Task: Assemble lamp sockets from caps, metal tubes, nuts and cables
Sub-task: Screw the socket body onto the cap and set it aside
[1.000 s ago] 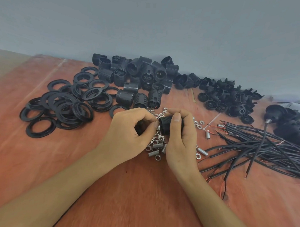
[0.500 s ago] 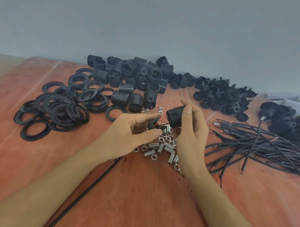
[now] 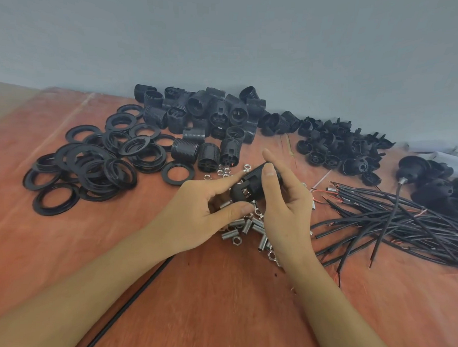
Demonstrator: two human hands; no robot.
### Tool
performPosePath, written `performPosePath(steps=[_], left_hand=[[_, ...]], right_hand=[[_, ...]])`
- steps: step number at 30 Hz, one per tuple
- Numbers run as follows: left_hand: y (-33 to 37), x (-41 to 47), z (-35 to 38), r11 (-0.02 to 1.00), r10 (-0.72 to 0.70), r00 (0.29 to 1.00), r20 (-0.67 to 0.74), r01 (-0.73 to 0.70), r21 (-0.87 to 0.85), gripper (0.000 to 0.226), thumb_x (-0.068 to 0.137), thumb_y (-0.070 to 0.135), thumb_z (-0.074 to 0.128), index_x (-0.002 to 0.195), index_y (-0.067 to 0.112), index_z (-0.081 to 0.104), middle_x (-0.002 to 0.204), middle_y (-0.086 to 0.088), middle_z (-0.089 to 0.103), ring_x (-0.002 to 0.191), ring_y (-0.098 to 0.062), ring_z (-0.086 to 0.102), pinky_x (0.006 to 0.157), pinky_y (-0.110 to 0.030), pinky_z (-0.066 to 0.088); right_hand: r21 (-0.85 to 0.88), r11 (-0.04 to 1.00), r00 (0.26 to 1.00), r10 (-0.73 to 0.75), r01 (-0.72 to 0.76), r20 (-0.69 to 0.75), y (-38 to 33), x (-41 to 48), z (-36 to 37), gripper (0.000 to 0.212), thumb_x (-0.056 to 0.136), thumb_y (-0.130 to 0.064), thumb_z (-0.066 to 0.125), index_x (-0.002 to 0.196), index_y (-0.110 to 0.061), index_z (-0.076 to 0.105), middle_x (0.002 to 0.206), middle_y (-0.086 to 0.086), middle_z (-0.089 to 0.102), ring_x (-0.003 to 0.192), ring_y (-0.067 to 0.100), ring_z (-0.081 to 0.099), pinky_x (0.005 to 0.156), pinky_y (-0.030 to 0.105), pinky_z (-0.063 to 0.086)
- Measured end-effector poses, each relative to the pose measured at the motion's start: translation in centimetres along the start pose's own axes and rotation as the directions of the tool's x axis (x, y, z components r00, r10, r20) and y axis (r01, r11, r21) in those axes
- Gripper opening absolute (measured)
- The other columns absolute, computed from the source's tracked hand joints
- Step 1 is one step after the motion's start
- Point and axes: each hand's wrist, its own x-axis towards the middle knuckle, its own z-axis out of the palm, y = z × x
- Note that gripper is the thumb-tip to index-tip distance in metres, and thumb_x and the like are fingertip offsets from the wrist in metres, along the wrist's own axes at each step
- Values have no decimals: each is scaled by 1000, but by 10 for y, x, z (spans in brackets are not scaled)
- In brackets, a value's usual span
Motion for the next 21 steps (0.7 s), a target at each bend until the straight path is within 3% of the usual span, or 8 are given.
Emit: performPosePath(steps=[3, 7, 11, 13, 17, 21], left_hand=[[0, 0, -1, 1000, -12, 1000, 7, 12, 5, 47, 87, 45, 62, 130, 50, 43, 73, 23, 65, 61, 4, 59, 57, -15, 51], [0, 1, -3, 999, -50, 998, 41, 51, -9, 35, 88, 47, 60, 119, 57, 49, 71, 1, 66, 55, -14, 64, 51, -18, 51], [-2, 2, -5, 998, -67, 997, 48, 67, -3, 31, 88, 48, 59, 118, 53, 53, 70, -1, 65, 54, -12, 64, 51, -18, 51], [-4, 2, -6, 997, -73, 996, 56, 73, -13, 32, 88, 48, 59, 118, 55, 51, 71, 2, 65, 54, -9, 64, 52, -17, 51], [-6, 0, -5, 998, -60, 996, 67, 60, 2, 40, 88, 51, 58, 126, 52, 46, 71, 2, 67, 55, -5, 63, 54, -15, 50], [-6, 0, -4, 998, -63, 996, 68, 63, 0, 36, 89, 50, 57, 125, 51, 51, 69, 4, 65, 55, -5, 63, 54, -15, 50]], right_hand=[[-8, 1000, 1000, -4, 4, -11, 1, 0, 0, 38, 93, -35, 54, 126, -20, 66, 112, 8, 70, 109, 23, 64, 98, 51, 50], [-55, 995, 997, -77, 79, 24, 2, -1, 0, 32, 93, -35, 56, 122, -29, 66, 102, 11, 68, 99, 24, 65, 92, 48, 52], [-50, 992, 993, -115, 115, -10, 2, 0, -2, 26, 95, -28, 61, 121, -29, 66, 102, 8, 66, 96, 14, 64, 86, 32, 53], [-49, 992, 993, -120, 119, -22, 0, 0, -3, 29, 93, -34, 61, 121, -27, 66, 105, 8, 66, 95, 11, 64, 84, 26, 52], [-49, 994, 995, -95, 96, 17, -1, -1, -3, 41, 87, -43, 57, 122, -25, 66, 101, 6, 66, 92, 15, 63, 85, 38, 54], [-45, 993, 994, -108, 109, 20, 0, 0, -3, 38, 89, -44, 56, 122, -28, 65, 101, 5, 66, 91, 15, 63, 84, 38, 53]])
